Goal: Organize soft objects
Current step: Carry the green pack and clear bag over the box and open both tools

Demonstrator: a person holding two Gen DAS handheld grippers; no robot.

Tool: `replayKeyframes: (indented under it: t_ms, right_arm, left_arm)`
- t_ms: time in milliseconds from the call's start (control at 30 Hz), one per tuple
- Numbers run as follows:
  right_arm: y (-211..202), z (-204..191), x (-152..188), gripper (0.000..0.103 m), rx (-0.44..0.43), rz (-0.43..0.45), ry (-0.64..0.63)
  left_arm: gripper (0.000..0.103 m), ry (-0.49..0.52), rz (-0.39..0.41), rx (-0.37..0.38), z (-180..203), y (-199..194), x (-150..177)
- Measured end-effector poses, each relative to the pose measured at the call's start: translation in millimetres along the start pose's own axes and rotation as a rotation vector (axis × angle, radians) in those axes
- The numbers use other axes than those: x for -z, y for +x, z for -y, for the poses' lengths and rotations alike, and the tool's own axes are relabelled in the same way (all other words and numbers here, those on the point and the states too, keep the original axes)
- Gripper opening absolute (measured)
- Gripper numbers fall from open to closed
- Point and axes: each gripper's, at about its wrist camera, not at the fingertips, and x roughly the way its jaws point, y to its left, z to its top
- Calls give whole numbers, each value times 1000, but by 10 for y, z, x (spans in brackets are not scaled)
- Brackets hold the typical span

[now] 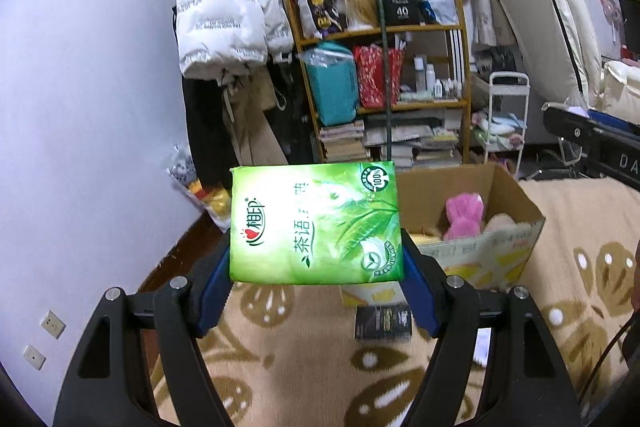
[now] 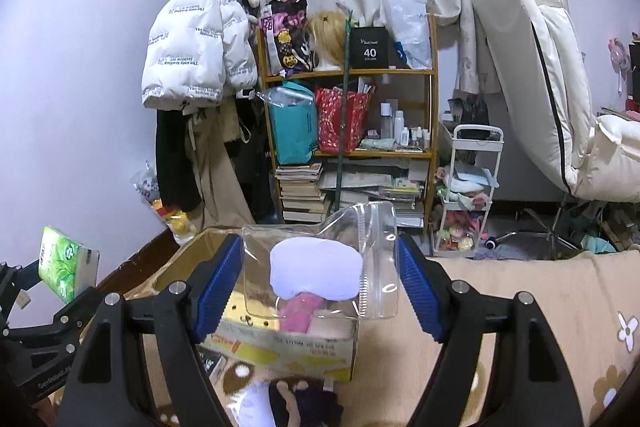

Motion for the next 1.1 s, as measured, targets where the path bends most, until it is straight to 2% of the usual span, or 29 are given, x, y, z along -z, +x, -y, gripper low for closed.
replayKeyframes:
  t_ms: [367, 533, 1100]
  right_arm:
    - [277, -50, -38, 81, -51, -9, -6]
    - [430, 2, 35, 81, -73, -37, 10]
    - [766, 191, 149, 81, -86, -112, 78]
  left_arm:
    - [74, 57, -1, 11, 114, 386, -307]
    - [74, 53, -21, 14, 115, 557, -308]
    - [74, 83, -101, 125, 353, 1006, -207]
